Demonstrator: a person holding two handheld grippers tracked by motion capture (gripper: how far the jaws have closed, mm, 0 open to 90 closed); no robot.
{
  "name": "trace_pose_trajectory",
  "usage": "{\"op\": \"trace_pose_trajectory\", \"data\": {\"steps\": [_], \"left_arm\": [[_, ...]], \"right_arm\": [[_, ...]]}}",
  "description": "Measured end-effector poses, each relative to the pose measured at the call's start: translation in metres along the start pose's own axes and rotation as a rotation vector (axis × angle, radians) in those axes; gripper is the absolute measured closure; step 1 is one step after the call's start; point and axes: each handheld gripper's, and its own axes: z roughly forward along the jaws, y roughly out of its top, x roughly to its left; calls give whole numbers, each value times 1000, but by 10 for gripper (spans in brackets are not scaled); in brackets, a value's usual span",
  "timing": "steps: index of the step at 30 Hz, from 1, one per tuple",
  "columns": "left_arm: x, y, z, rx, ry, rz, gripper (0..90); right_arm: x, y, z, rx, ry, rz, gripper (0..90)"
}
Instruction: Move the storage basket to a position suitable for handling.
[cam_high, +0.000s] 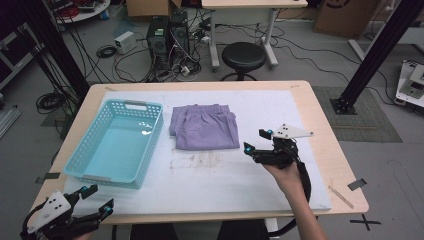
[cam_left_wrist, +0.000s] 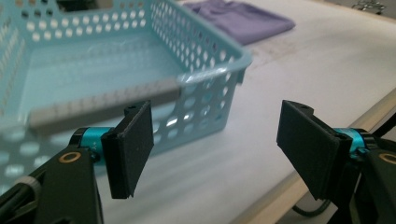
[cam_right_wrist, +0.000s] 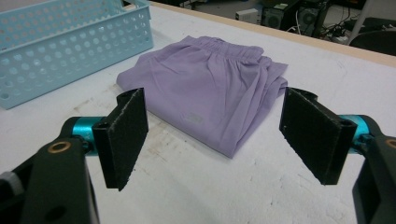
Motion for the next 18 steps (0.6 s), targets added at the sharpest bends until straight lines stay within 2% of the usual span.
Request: {"op": "trace_pose_trajectory", "data": {"steps": [3,4,5,11,18], "left_arm": [[11,-1,11,19,2,-38,272],[11,-1,11,19,2,-38,272],[17,0,17,22,3,-49,272],[23,3,26,22,20,-27,272],[42,13,42,27,35,-67,271]], "right_arm": [[0,1,1,-1,1,-2,240],[0,1,1,-1,1,-2,240],[1,1,1,-3,1,-4,240],[0,1,1,1,-1,-3,241],[0,0,3,4,0,-5,240]]}}
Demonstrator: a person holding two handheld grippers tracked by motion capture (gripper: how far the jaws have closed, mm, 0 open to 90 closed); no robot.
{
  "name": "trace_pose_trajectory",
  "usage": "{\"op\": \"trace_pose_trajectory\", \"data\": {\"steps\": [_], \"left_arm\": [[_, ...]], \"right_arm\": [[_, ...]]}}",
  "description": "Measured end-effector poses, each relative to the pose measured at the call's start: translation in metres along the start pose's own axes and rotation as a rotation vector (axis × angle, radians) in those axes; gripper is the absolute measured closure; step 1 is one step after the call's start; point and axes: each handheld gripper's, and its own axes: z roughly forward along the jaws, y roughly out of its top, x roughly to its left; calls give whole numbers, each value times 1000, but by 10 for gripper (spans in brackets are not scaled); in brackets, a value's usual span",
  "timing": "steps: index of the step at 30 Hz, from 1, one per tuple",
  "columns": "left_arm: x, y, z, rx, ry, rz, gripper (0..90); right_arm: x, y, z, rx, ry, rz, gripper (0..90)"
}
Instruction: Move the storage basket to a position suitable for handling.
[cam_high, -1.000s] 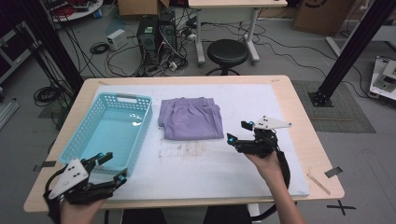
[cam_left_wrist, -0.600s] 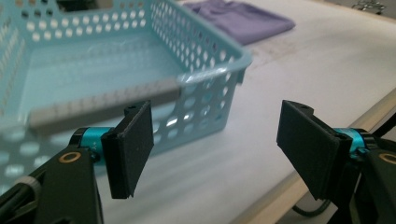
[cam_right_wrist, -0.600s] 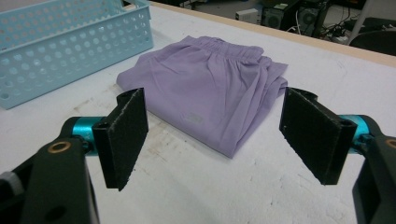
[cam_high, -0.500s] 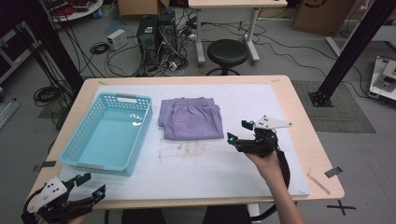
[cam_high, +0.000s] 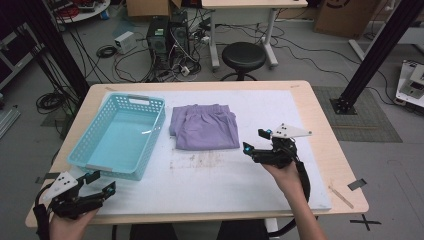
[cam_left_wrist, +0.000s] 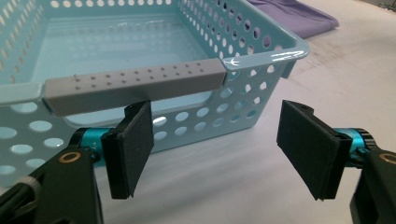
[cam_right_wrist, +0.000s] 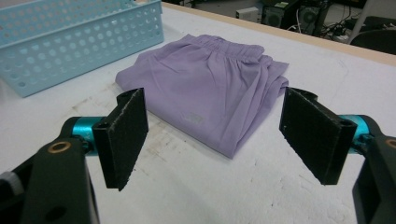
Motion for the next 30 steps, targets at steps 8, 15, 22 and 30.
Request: {"op": "trace_pose_trajectory", "data": {"steps": [8,15,22,30], "left_arm": [[17,16,27,-1,26,0,271],[27,27,52,-12,32,4,271],[19,20,46,-24,63,7,271],[-24,26,41,-70,-7,64,279]], "right_arm": [[0,0,1,4,-3,6,240],[-2,-2,4,14,-7,4,241],[-4,-3,4,17,-13,7,241],[-4,-5,14,32,-60,13,241]]}}
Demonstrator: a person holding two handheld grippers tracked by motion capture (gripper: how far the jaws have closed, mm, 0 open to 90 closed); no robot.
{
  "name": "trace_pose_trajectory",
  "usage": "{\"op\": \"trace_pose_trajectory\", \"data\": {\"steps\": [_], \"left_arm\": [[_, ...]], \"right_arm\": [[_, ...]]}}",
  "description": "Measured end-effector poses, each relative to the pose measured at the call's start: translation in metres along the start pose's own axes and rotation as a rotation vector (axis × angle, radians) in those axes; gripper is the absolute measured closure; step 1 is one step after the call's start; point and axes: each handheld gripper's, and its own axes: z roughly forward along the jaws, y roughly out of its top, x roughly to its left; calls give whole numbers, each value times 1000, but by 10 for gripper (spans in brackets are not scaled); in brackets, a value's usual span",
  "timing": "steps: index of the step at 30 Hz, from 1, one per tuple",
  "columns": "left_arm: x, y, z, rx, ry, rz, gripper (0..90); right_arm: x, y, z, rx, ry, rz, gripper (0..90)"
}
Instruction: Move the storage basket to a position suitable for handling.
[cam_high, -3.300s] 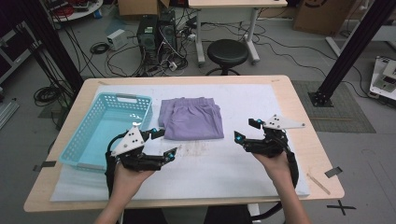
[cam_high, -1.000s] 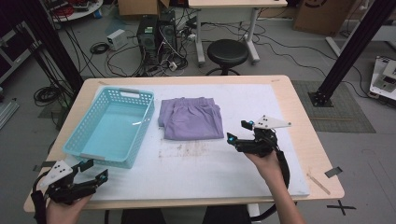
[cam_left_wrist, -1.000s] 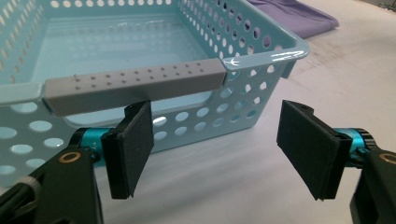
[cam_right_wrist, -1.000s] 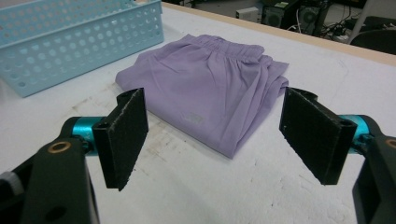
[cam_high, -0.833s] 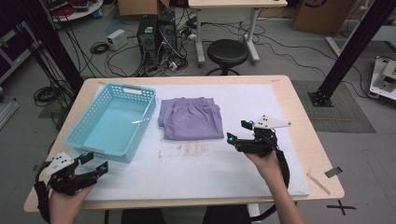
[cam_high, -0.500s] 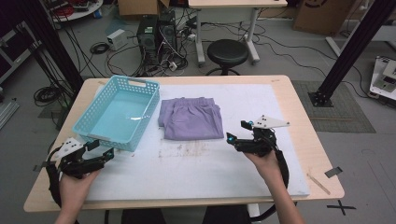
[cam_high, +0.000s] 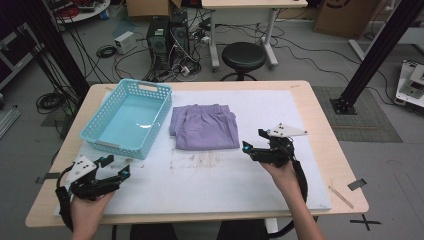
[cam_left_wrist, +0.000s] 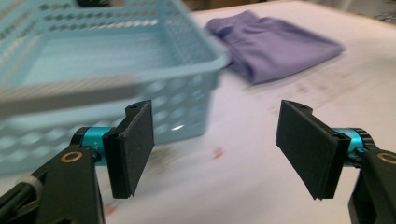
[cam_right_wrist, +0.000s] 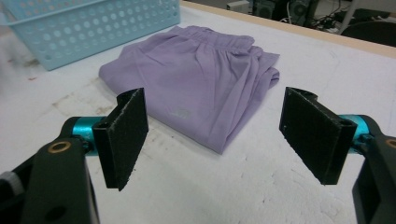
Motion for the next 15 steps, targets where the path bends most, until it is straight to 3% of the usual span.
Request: {"op": "trace_pose_trajectory", "data": {"steps": [1,2,3,7,8,10,13,15], "left_arm": [[-14,7,14,3,-50,10,279],[-14,7,14,3,-50,10,279],[-23,12,25,9,-78,17,279],[-47,24,64,31,-125,19,279],[-51,26,74,37,-122,27,296],[-58,28,94,62,-96,30,297],[-62,30,122,95,-83,-18,324],[-62,31,139,120,-60,-43,325]], "right_arm": [[0,-1,4,6,-14,6,242],[0,-1,7,11,-23,9,250],[0,-2,12,23,-36,15,259],[0,-4,25,56,-57,28,298],[1,-6,36,88,-72,40,306],[1,-7,42,103,-76,47,306],[2,-9,59,155,-91,78,308],[3,-9,71,180,-111,88,370]]}}
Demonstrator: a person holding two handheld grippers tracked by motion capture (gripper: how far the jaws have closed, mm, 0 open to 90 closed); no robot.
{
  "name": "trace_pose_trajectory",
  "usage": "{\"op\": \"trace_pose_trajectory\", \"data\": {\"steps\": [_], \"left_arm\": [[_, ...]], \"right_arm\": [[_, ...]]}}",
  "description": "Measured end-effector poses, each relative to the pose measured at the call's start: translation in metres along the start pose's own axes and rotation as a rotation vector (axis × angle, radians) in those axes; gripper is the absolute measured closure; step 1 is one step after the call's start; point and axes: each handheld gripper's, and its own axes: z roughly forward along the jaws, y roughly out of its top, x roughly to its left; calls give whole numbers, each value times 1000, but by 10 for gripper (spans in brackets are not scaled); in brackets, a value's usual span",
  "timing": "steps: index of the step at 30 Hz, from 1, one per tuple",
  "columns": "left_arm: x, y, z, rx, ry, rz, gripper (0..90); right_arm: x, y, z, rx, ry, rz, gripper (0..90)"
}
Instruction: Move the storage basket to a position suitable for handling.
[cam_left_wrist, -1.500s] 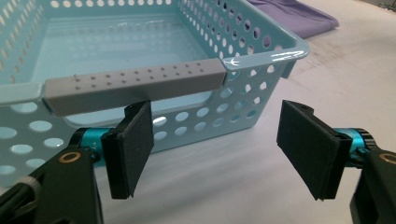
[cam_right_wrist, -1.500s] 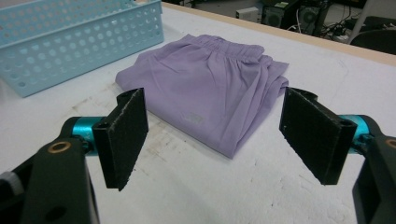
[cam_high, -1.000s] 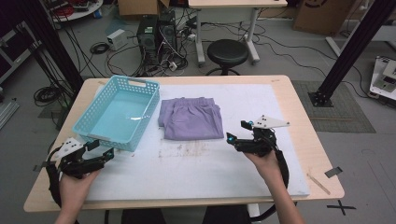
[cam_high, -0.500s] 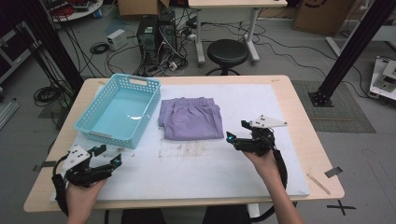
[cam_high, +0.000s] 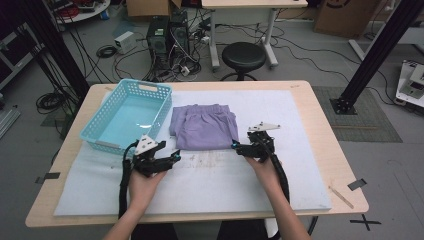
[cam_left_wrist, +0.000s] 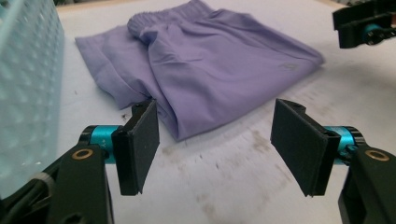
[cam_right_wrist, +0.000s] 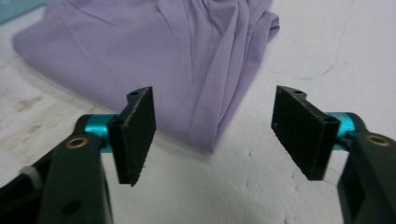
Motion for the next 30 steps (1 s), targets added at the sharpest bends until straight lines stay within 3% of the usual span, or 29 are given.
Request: {"op": "trace_pose_trajectory", "data": {"steps": [4,7,9,13,15,17,18,19,20,21,22,23,26,30], "left_arm": [[7,2,27,37,51,-62,340],[10,9,40,68,92,-59,345],[13,12,47,94,110,-84,345],[18,16,56,105,154,-82,345],[20,17,60,128,150,-93,344],[22,19,65,163,141,-103,353],[22,20,68,192,125,-87,447],[20,21,69,192,137,-68,514],[20,21,70,192,124,-63,590],[20,21,70,191,118,-64,757],[21,21,70,193,77,-81,757],[20,21,70,191,80,-87,842],[17,21,67,204,74,-68,857],[12,17,54,216,29,-61,858]], "right_arm": [[-1,1,16,28,-21,49,410],[-4,1,29,81,-24,96,442],[-4,4,32,89,-33,96,464],[3,8,39,113,-51,57,492],[4,10,40,118,-48,58,527],[5,12,42,117,-22,49,637],[7,12,42,113,-17,44,697],[9,12,43,108,-15,27,733],[11,12,43,103,-16,22,785],[12,11,43,104,-17,19,844],[12,11,43,104,-17,19,844],[12,12,42,107,-10,28,857],[9,11,38,120,17,42,871],[13,7,28,136,30,5,873]]}}
